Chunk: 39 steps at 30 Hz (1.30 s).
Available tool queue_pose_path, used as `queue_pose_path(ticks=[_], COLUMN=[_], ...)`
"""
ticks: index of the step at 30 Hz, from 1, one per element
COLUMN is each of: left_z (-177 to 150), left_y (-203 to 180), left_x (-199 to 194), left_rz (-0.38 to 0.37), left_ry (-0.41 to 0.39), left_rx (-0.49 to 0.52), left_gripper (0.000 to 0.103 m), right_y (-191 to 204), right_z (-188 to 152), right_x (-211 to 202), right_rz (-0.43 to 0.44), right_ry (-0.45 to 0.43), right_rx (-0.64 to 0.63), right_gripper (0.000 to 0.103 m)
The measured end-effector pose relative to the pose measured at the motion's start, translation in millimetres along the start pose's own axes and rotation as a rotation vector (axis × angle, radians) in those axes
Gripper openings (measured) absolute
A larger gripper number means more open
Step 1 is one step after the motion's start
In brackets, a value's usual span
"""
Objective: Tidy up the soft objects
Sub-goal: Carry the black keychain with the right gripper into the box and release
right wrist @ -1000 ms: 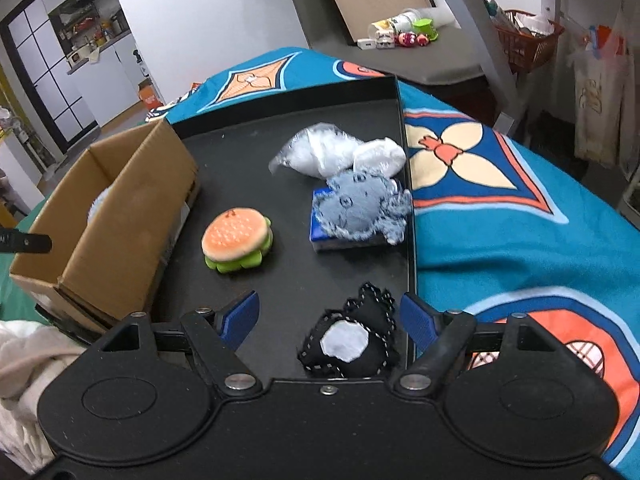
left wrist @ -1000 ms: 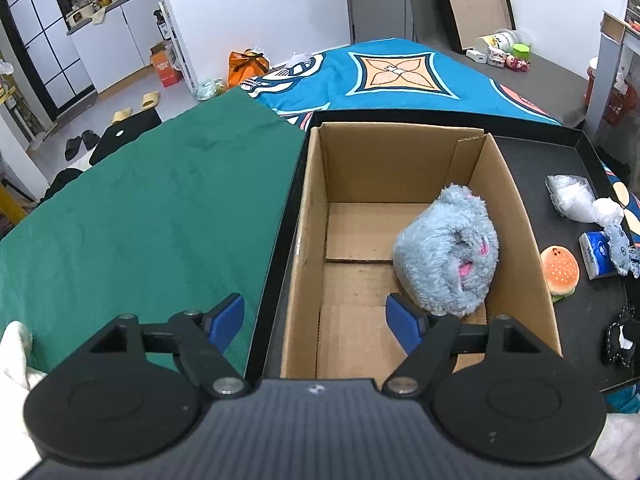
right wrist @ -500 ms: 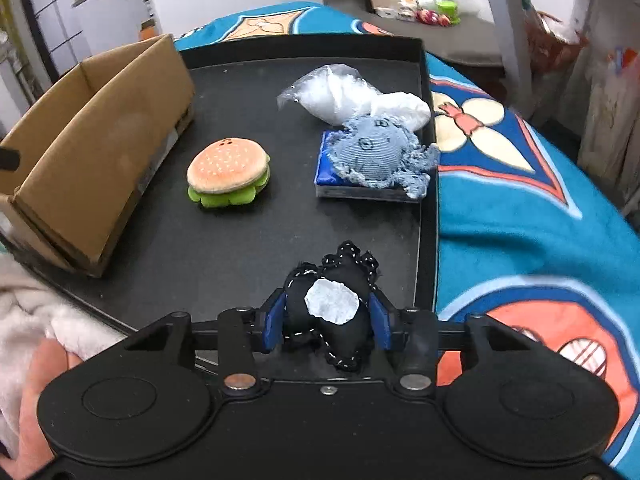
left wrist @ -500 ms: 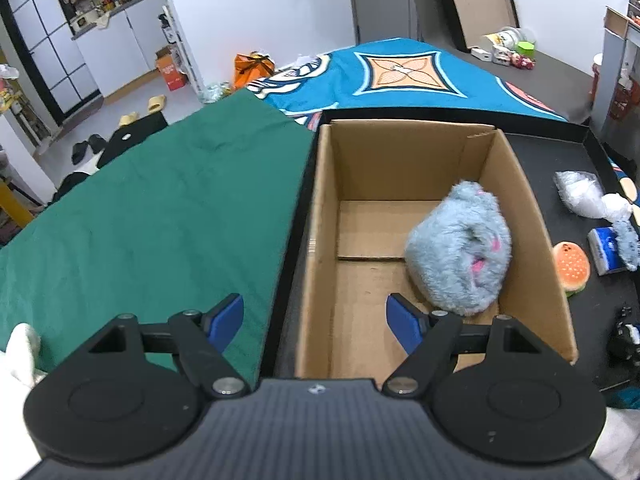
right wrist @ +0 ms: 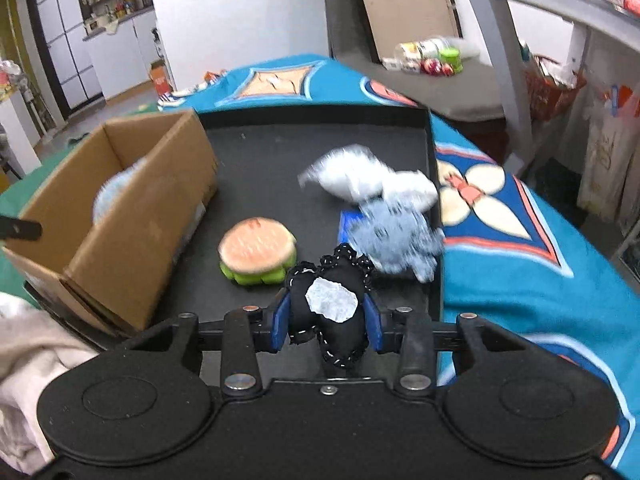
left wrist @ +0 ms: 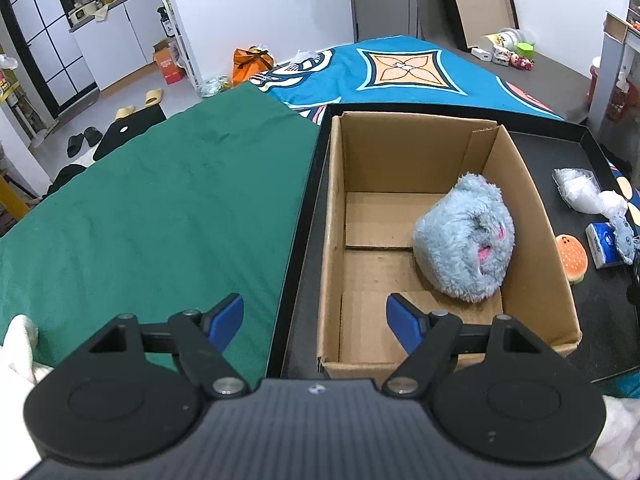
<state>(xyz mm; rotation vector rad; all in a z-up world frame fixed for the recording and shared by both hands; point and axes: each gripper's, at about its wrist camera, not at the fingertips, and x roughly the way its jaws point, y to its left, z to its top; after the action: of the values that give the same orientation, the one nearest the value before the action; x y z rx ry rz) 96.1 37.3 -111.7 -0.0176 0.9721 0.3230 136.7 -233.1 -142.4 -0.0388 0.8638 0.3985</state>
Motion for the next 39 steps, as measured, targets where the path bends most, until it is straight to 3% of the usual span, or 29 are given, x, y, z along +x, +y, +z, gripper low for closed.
queue_pose_path(ticks=[23, 39], left_z=[-2, -1], left_y=[9, 15], left_x=[6, 17], left_rz=[-0.059, -0.113], left_ry=[-0.012, -0.031], left_rx=[-0.029, -0.044], left_gripper=[0.077, 0.074], right_y=[58, 104], right_z=[68, 85], right_x=[-15, -2], right_rz=[0.050, 0.184], right_ry=[-0.191, -0.216], right_rx=[-0.147, -0.204], right_gripper=[0.038, 0.038])
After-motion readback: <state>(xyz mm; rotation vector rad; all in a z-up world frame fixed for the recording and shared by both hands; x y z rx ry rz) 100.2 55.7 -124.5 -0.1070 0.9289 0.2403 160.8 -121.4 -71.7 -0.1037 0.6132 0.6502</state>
